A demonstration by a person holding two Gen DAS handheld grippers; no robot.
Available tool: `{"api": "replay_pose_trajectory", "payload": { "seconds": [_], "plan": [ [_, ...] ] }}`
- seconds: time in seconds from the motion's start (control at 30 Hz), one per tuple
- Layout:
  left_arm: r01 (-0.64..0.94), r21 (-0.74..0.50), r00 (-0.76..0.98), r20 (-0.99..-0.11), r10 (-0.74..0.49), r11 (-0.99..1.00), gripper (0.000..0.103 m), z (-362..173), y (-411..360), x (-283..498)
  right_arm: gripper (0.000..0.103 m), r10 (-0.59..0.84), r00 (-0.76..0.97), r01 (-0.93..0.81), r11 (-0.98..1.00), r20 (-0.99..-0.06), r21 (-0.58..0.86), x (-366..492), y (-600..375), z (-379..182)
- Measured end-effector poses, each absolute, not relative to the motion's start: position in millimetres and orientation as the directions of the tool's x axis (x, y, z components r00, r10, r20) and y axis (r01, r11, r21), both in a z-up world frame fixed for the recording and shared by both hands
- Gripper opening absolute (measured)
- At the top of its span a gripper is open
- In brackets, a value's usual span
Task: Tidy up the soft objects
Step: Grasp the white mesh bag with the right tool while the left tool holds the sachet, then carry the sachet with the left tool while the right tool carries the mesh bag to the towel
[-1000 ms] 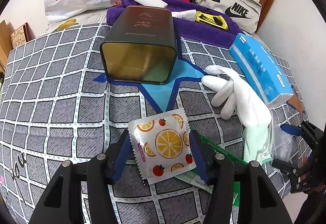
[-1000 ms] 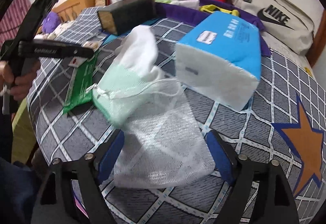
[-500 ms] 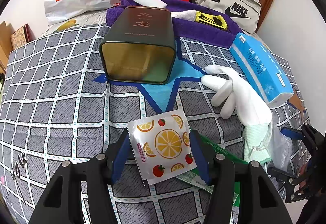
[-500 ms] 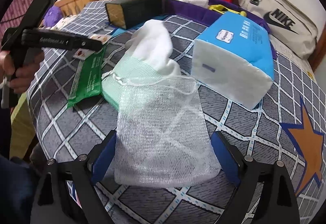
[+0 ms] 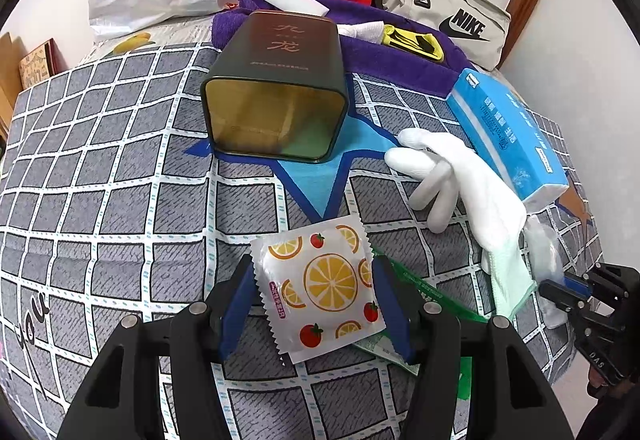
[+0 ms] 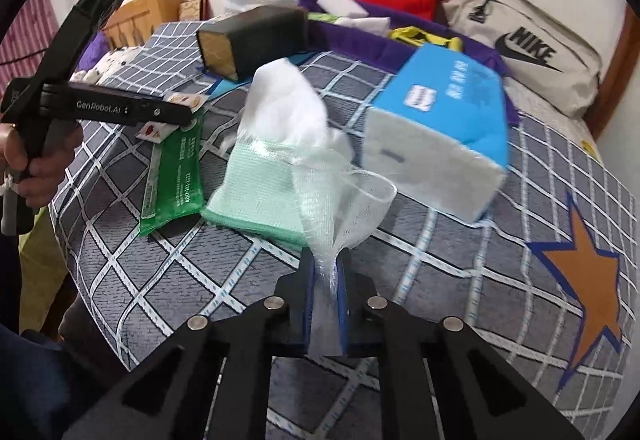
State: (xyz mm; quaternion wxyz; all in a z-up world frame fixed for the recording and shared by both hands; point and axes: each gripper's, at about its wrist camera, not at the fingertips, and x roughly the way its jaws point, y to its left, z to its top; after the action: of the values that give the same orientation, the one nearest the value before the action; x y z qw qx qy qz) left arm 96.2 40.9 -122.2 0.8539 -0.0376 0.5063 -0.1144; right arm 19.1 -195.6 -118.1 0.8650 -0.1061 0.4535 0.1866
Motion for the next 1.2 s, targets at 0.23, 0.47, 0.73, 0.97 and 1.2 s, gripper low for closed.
{"api": "replay_pose_trajectory", "payload": {
  "seconds": [0.23, 0.47, 0.73, 0.97, 1.2],
  "plan": [
    [0.147, -0.2, 0.462, -0.852, -0.246, 0.969, 0.055, -119.6, 45.4, 94.7, 0.008, 0.226, 0.56, -0.369, 0.929, -0.797, 0.005, 1.2, -213.2, -97.4],
    [0.14, -0.196, 0.491, -0.837, -0.24, 0.971, 0.051, -106.8, 52.0, 91.2, 0.008, 0.227, 0.585, -0.346, 0.938, -0.779, 0.014, 3.8, -216.2, -84.9],
    [0.143, -0.176, 0.505, -0.833, -0.224, 0.974, 0.043, -97.0, 54.7, 92.2, 0.008, 0.234, 0.617, -0.343, 0.939, -0.751, 0.011, 23.9, -211.7, -69.5],
    [0.152, -0.201, 0.52, -0.816, -0.252, 0.968, 0.042, -87.1, 58.2, 89.7, 0.008, 0.262, 0.634, -0.352, 0.935, -0.727, 0.03, 39.8, -206.7, -56.8],
    [0.16, -0.193, 0.55, -0.797, -0.25, 0.968, 0.042, -63.8, 54.9, 95.3, 0.008, 0.274, 0.652, -0.356, 0.934, -0.707, 0.033, 56.6, -203.2, -43.3]
  ]
}}
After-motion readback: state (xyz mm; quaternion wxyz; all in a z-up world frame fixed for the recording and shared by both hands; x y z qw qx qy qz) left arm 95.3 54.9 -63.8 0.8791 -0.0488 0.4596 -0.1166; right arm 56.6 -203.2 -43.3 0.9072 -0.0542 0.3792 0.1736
